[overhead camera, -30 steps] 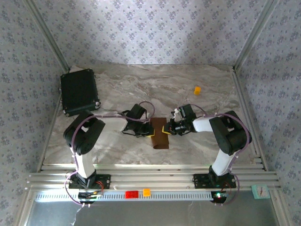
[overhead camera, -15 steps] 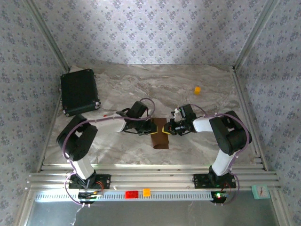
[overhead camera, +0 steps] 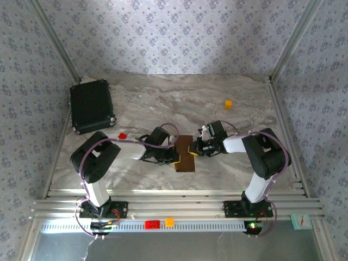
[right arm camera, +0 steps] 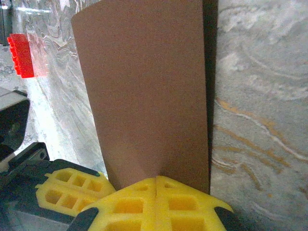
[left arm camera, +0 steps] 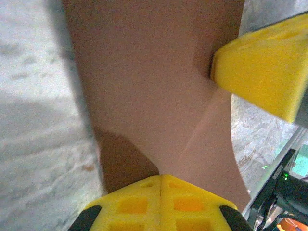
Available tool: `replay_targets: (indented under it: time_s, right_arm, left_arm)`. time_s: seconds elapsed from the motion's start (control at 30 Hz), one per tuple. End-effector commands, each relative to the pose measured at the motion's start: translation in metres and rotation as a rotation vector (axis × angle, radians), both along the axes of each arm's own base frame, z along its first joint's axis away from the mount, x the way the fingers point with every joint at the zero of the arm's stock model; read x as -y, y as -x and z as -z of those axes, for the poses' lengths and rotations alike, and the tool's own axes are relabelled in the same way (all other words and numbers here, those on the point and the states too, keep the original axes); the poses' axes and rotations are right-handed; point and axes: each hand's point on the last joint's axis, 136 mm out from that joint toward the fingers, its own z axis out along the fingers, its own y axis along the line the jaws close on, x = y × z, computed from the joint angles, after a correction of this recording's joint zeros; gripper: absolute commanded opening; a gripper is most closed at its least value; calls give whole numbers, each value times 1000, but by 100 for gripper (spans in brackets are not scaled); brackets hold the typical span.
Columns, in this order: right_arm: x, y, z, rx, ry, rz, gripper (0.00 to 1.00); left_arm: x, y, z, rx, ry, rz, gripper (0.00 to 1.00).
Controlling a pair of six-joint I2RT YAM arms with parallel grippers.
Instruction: Fold a paper plane with a square sheet of paper (pick it up from the middle)
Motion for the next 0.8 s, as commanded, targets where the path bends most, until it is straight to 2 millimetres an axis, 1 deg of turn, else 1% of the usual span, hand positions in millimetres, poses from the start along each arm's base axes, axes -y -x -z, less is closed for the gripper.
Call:
replay_targets:
  time_s: [0.0,0.1,0.2,0.3,0.4,0.47,0.57,0.63,0.77]
  right_arm:
    - [49,52,70,-232,272,64,0]
    - [50,52,70,-233,273,67,0]
    - [50,51,70,-233,273,67,0]
    - [50,52,70,-232,273,68,0]
    - [50,52,70,-232,274,70,0]
    - [50,52,70,-232,273,70,0]
    - [50,51,69,-230,271,71,0]
    - [49,52,69,-231,272,69,0]
    - [50,53,70,-236,275,68,0]
  left_arm:
    - [-41,38,32,-99,-155,9,3]
    - [-38,37,15,-55,-147,20,3]
    - [-36,28,-7,15,-181,25,3]
    - [-24,14,-32,61,-137,0,3]
    - [-6,6,-47,69,-57,-5,3]
    - [4,4,-48,54,-20,0,3]
    - [13,6,-36,16,-7,22,3]
    - [13,11,-24,-11,-24,36,3]
    - [4,26,3,-54,-83,60,3]
